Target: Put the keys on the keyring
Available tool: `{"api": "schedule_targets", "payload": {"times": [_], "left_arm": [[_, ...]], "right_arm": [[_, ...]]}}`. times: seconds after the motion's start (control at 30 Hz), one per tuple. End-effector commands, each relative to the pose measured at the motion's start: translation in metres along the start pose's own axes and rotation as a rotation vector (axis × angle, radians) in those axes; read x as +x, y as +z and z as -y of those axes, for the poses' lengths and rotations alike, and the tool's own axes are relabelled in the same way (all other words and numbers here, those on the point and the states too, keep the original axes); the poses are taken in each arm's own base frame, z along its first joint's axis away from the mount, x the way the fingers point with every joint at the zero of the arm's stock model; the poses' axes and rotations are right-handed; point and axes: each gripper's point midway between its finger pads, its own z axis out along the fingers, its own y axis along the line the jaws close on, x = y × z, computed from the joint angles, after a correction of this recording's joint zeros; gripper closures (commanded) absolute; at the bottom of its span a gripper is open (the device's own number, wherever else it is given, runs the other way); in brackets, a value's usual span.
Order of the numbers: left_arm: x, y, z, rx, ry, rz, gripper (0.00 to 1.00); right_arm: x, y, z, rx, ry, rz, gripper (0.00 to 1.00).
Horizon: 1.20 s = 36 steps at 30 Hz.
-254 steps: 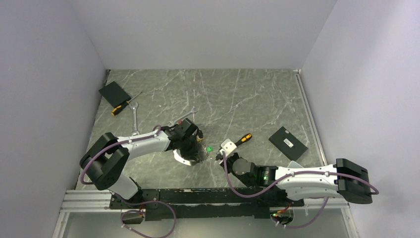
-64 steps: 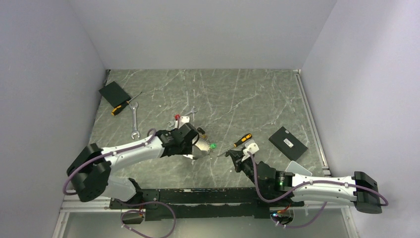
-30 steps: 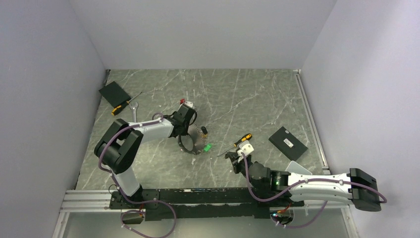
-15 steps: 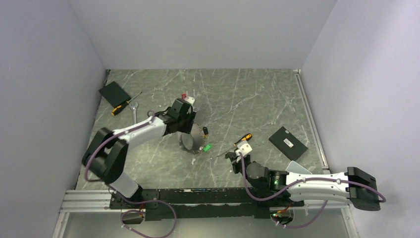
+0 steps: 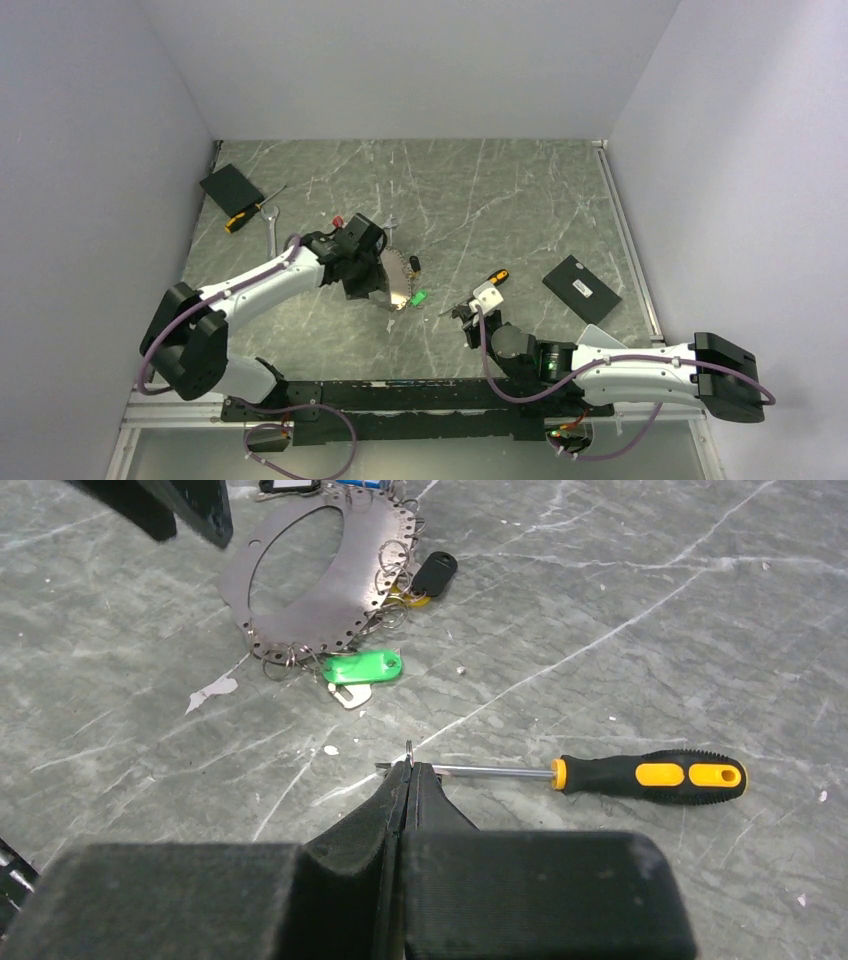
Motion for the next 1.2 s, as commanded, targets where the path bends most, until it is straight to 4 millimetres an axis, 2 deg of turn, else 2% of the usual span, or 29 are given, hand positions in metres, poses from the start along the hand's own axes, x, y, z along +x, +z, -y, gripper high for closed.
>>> {"api": "schedule_targets", "payload": {"times": [0.0,0.1,0.2,0.4,0.63,0.93,1.17], "left_arm": [[0.03,0.003,0.016,-0.018,-0.182,-0.099,0.5],[0.038,0.011,0.02,-0.031,-0.178,-0.112,0.51],[0.046,0.021,0.015,-0.062,-0.19,-0.129,0.52],[0.034,0.038,0.009,-0.096,-0.216,-0.043,0.56],[0.04,0.058,0.008,-0.119,-0.195,-0.066,0.6],[0.033,0.061,0.012,-0.108,-0.184,-0.033,0.64],[0.033,0.052,0.013,-0.122,-0.156,-0.017,0.67]], "right_arm": [[-0.029,0.003,-0.007,-0.015,0.056,0.065,1.0],[-0.029,0.002,-0.006,-0.014,0.065,0.068,1.0],[-0.03,0.001,-0.004,-0.011,0.068,0.074,1.0],[-0.032,0.0,-0.004,-0.011,0.071,0.08,1.0],[-0.034,-0.001,-0.003,-0.015,0.078,0.093,1.0],[-0.033,-0.002,-0.005,-0.025,0.081,0.092,1.0],[-0.033,-0.001,-0.006,-0.027,0.08,0.09,1.0]]}}
